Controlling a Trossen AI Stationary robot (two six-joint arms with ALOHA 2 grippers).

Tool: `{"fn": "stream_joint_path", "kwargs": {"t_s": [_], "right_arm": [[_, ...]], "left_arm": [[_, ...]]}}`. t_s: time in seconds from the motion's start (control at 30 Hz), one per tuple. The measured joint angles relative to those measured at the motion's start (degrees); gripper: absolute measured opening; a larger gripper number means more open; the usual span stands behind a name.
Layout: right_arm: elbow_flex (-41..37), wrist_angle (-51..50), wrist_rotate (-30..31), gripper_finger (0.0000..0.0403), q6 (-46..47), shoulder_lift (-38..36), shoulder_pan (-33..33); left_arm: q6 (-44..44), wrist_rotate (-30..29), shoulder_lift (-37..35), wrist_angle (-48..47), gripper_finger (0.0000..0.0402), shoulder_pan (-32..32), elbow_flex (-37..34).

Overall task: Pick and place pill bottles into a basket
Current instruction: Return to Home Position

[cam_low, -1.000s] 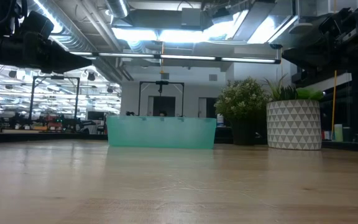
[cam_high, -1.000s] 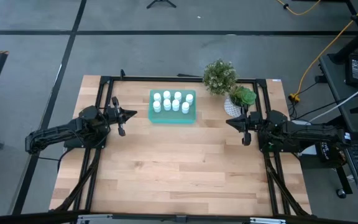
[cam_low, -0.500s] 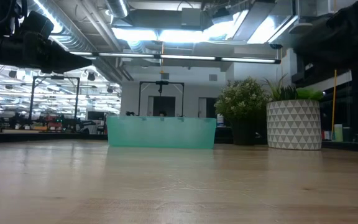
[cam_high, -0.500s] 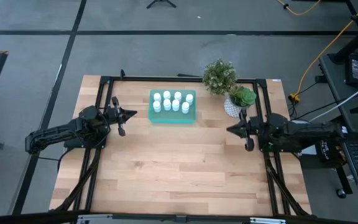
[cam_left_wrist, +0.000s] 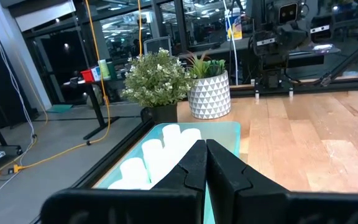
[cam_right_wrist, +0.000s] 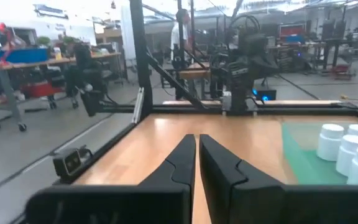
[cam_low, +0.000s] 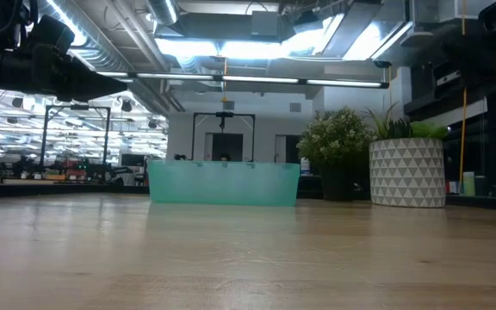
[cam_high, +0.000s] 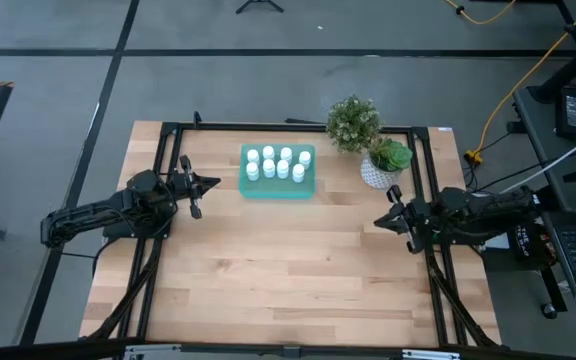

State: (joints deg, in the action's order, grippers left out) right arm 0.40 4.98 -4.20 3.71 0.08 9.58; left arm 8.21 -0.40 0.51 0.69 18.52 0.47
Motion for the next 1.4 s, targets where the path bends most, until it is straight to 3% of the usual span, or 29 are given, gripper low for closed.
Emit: {"fn": "stream_joint_path", "kwargs": {"t_s": [1.4], "right_arm": [[0.0, -3.0, 0.1, 0.0025, 2.1, 0.2, -0.4]], "left_arm": [[0.0, 0.0, 0.0, 0.4, 0.0003, 0.0, 0.0]]}}
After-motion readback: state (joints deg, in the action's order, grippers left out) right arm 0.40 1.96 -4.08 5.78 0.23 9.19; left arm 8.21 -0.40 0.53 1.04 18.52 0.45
